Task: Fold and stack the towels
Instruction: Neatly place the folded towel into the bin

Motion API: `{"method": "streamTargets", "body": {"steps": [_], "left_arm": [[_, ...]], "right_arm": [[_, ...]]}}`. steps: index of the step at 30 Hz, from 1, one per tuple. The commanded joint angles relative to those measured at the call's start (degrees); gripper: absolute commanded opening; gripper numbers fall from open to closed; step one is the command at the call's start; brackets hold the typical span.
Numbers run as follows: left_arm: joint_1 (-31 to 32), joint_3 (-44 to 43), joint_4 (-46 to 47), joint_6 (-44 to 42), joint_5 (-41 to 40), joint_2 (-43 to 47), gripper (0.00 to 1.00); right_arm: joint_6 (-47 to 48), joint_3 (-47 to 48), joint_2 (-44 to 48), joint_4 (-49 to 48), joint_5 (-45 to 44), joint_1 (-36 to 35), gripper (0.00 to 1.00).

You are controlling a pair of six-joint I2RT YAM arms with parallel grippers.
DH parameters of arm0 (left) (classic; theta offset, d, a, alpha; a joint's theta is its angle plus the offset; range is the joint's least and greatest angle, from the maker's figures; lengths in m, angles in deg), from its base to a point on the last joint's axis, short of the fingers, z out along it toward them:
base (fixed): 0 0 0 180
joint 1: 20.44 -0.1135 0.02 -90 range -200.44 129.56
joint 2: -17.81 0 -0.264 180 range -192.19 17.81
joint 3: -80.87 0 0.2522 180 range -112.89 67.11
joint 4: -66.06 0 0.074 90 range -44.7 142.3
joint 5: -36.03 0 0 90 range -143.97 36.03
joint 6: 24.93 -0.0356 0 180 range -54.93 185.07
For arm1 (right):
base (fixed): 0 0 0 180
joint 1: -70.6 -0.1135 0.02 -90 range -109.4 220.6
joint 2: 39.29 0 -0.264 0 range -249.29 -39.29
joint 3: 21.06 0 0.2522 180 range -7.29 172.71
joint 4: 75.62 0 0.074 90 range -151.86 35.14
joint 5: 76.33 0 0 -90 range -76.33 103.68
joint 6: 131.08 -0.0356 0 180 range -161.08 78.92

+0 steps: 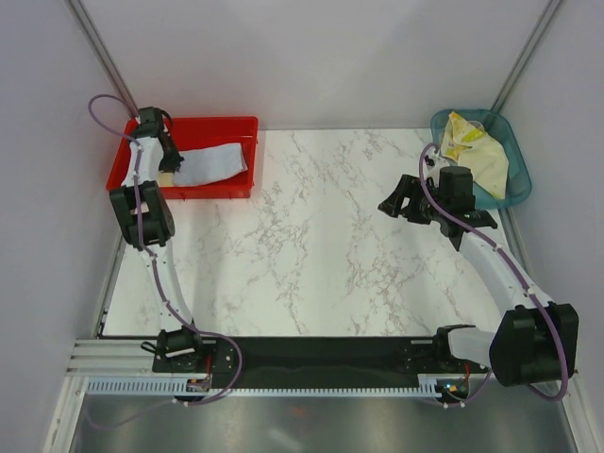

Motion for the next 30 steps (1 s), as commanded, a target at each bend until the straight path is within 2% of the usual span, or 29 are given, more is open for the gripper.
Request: {"method": "streamTargets", "body": {"steps": [1, 3, 5, 6, 15, 18, 25, 30], "left_arm": [[0.2, -0.9, 2.6, -0.2, 0.4, 0.1, 0.02], [0.1, -0.3, 2.6, -0.5, -0.1, 0.3, 0.06], [0.1, 0.0, 2.6, -0.7, -0.1, 0.6, 0.24], [0.1, 0.1, 2.6, -0.7, -0.5, 1.0, 0.4], [0.6, 0.8, 3.2, 0.3, -1.5, 7.6, 0.54], [0.8, 2.0, 3.3, 0.3, -4.1, 9.1, 0.55], [0.9, 4.9, 4.4, -1.4, -1.0, 9.5, 0.54], [-0.1, 6.3, 5.4, -1.5, -1.4, 8.7, 0.58]], "right_arm": [[0.8, 1.1, -0.1, -2.2, -1.2, 0.2, 0.79], [0.9, 0.9, -0.1, -2.1, -1.4, 0.2, 0.79], [0.7, 0.8, 0.0, -2.1, -1.3, 0.2, 0.79], [0.8, 0.7, 0.2, -2.1, -1.2, 0.2, 0.79], [-1.1, 1.1, 1.3, -2.1, -1.6, 0.1, 0.79], [-2.6, 1.9, 1.1, -2.3, -1.4, 0.0, 0.79], [-4.2, 2.9, 0.2, -2.8, -1.4, -0.1, 0.79], [-4.1, 3.1, -0.1, -3.5, -1.5, -0.5, 0.79]]}}
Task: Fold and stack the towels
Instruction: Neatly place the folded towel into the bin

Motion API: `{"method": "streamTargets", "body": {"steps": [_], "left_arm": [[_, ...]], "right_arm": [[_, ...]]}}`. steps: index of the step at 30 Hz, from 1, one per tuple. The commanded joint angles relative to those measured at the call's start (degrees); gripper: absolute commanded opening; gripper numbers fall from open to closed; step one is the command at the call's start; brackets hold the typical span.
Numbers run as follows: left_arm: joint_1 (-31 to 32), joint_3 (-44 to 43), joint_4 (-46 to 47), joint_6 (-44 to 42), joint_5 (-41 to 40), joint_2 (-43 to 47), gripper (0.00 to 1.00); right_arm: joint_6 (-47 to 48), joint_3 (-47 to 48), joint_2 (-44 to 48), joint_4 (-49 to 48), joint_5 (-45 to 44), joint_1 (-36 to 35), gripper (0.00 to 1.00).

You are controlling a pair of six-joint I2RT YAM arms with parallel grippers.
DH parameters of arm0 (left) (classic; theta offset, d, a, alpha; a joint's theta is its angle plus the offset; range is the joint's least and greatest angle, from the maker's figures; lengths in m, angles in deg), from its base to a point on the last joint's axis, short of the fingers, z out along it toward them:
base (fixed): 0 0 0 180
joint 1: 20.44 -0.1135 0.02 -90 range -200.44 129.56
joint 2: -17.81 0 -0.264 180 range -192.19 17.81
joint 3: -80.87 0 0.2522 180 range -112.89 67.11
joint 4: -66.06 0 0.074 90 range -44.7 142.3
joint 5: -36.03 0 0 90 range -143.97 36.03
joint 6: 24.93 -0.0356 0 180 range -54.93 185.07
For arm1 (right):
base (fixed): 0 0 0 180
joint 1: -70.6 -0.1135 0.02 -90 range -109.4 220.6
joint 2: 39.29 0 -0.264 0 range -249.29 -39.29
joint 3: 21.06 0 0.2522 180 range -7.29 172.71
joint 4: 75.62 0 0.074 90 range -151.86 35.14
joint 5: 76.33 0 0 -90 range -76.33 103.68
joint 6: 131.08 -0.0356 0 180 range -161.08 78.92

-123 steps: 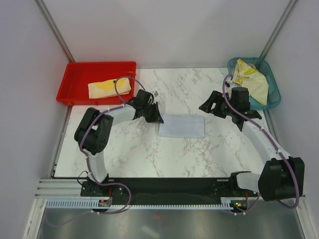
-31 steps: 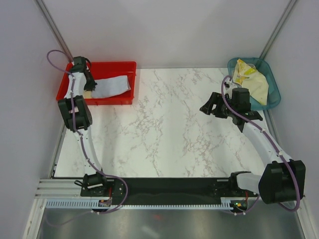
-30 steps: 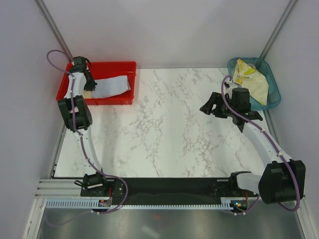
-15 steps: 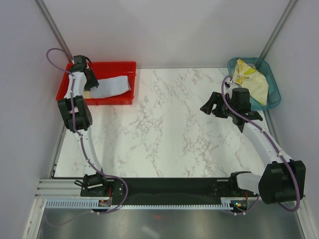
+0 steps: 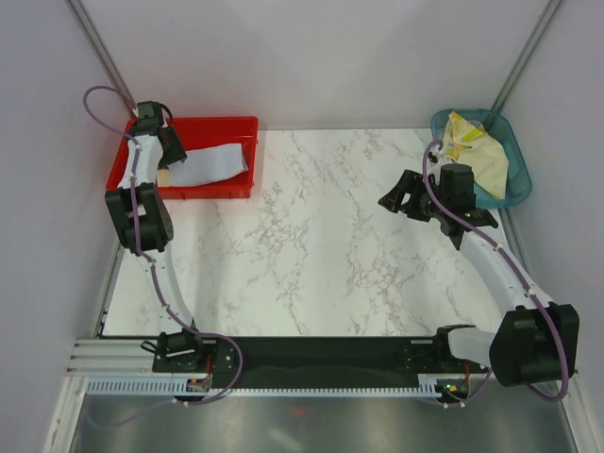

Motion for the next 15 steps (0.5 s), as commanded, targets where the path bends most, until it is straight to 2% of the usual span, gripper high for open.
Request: {"method": "streamTargets", "body": {"steps": [1, 3, 6, 15], "left_arm": [[-1.3, 1.2, 2.9, -1.3, 2.4, 1.3, 0.58], [-2.4, 0.8, 3.5, -1.0, 7.8, 0.1, 0.59], [-3.0, -0.3, 3.9, -1.3, 11.0, -1.6, 0.6], [-3.5, -0.5, 3.7, -0.8, 6.8, -3.3, 0.62]], "right_arm": [[-0.7, 2.3, -0.3, -2.5, -0.4, -0.5, 0.79], [-0.5, 2.2, -0.6, -2.6, -0.4, -0.4, 0.79], [0.2, 2.1, -1.2, -2.8, -0.4, -0.5, 0.79], [1.1, 2.3, -2.5, -3.2, -0.8, -0.6, 0.79]]}}
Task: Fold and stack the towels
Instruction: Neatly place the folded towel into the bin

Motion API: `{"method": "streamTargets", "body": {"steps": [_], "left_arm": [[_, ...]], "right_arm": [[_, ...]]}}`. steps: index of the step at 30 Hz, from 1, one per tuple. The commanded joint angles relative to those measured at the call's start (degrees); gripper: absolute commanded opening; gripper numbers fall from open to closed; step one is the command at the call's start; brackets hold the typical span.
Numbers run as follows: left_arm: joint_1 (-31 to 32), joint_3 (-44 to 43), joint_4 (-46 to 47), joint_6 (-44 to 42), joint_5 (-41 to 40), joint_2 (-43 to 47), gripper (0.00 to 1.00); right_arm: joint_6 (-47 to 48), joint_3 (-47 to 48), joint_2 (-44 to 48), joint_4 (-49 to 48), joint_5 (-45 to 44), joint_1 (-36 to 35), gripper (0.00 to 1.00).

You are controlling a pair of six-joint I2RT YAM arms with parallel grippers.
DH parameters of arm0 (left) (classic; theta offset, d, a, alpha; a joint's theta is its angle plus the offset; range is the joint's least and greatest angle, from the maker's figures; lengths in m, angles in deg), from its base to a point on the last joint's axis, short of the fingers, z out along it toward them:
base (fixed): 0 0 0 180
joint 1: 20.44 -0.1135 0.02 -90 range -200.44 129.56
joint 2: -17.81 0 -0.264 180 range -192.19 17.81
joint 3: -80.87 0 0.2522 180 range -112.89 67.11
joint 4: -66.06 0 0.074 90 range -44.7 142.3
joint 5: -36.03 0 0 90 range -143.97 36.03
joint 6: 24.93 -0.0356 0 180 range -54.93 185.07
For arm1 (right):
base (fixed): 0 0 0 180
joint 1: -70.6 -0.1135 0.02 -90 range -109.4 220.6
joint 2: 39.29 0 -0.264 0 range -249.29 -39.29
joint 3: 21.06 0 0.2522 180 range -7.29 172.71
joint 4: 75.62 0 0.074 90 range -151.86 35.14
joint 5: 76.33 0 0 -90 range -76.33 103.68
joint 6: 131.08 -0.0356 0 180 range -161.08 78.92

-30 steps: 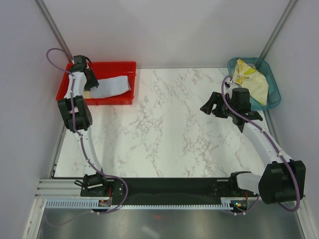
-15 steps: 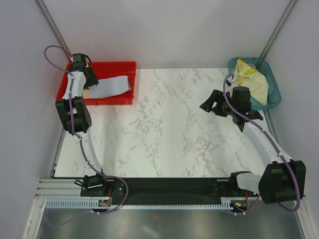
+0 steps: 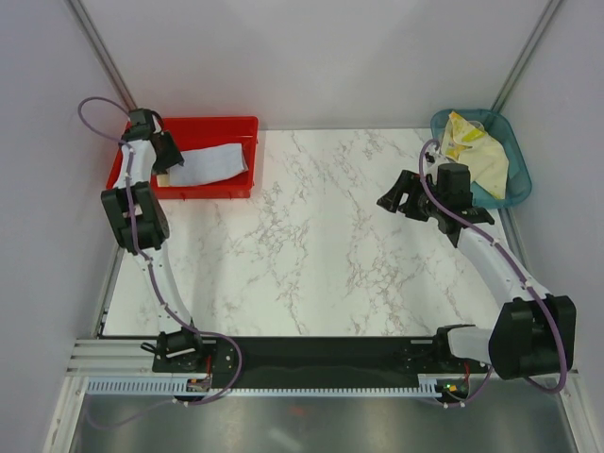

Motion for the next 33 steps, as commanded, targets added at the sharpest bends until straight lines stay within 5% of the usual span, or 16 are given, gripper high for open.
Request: {"method": "streamTargets", "body": {"steps": [1, 10, 17, 21, 25, 33], "left_arm": [[-0.3, -1.7, 1.1, -0.8, -0.9, -0.9, 0.62], [-0.4, -4.5, 1.1, -1.0, 4.7, -5.0, 0.57], [0.2, -5.0, 1.1, -2.3, 7.0, -3.5, 0.25], [0.1, -5.5, 1.1, -2.9, 6.0, -0.8, 0.26], [0.2, -5.6, 1.0, -3.5, 5.1, 0.6, 0.04], [-0.1, -3.4, 3.1, -3.2, 0.4, 4.6, 0.02]], "right_arm": [[1.0, 2.3, -0.6, -1.9, -0.7, -0.3, 0.79], [0.8, 2.8, -0.3, -2.0, -0.6, -0.3, 0.79], [0.7, 3.0, -0.5, -2.0, -0.7, -0.4, 0.78], [0.6, 2.7, -0.9, -2.2, -1.0, -0.7, 0.78], [0.0, 2.1, -0.9, -3.0, -1.0, -1.2, 0.78], [0.0, 1.7, -1.6, -3.7, -1.1, -1.7, 0.78]]}}
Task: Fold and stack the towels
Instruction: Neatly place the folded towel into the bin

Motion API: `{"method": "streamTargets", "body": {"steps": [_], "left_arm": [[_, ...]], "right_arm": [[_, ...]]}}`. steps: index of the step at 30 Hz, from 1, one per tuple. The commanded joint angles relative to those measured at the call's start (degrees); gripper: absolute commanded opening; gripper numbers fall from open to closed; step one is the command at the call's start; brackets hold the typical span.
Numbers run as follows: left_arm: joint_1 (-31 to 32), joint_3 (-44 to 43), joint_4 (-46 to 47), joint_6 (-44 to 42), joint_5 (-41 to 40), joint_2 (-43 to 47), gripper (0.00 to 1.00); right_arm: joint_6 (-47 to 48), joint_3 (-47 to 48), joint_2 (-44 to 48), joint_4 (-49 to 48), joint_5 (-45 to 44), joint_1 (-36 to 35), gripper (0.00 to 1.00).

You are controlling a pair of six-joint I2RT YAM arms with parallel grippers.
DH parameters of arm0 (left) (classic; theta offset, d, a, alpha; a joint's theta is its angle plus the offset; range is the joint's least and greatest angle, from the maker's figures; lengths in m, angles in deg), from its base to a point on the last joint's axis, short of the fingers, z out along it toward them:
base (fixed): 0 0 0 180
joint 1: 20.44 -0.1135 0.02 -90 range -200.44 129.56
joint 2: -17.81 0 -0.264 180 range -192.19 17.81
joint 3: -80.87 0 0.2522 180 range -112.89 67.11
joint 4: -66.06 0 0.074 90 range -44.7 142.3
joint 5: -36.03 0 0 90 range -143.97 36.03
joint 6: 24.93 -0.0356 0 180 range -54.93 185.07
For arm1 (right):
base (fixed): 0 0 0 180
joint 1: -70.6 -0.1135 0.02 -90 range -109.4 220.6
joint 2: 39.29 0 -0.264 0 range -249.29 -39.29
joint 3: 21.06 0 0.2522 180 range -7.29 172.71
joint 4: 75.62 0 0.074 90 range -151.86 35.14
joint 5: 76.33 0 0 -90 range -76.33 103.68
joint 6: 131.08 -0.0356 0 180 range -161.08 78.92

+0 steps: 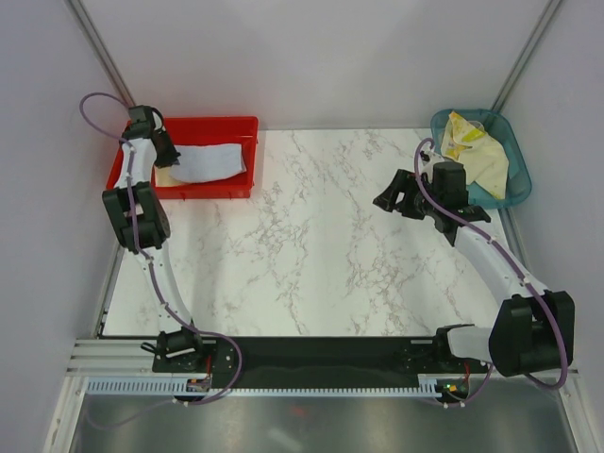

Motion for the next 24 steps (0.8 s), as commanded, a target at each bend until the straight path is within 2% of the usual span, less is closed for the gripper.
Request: {"method": "streamTargets", "body": {"steps": [1, 3, 7, 9, 10, 11, 12, 17, 24], "left_arm": [[-0.4, 0.8, 3.7, -1.5, -4.1, 7.5, 0.02], [-1.1, 4.7, 6.5, -0.2, -4.6, 9.3, 0.02], [-3.2, 6.0, 6.1, 1.4, -3.9, 6.5, 0.02], [-3.3, 6.0, 5.5, 1.4, -5.1, 5.1, 0.16], [-3.3, 6.0, 5.4, 1.1, -6.5, 4.0, 0.25], [-3.3, 6.0, 5.3, 0.5, -7.0, 3.7, 0.44], [-3.3, 6.0, 5.1, 0.4, -8.8, 3.5, 0.48], [-3.3, 4.5, 5.1, -0.8, -12.8, 4.6, 0.58], [-2.3, 2.7, 5.2, -1.8, -15.5, 8.9, 0.6]], "right_arm": [[-0.3, 1.1, -0.7, -3.0, -0.9, -0.4, 0.78], [-0.3, 1.0, -1.0, -3.1, -1.0, -0.6, 0.78], [0.0, 0.8, -1.6, -3.6, -1.0, -0.6, 0.78], [0.2, 0.8, -2.0, -3.7, -0.8, -0.7, 0.78], [0.3, 0.8, -2.2, -3.8, -0.8, -0.7, 0.78], [0.8, 0.8, -2.5, -3.8, -1.0, -0.7, 0.78], [0.9, 0.8, -2.7, -3.8, -1.0, -0.6, 0.78], [1.1, 0.9, -3.4, -3.8, -1.3, -0.7, 0.78], [0.5, 0.7, -3.6, -4.3, -1.2, -1.0, 0.78]]}}
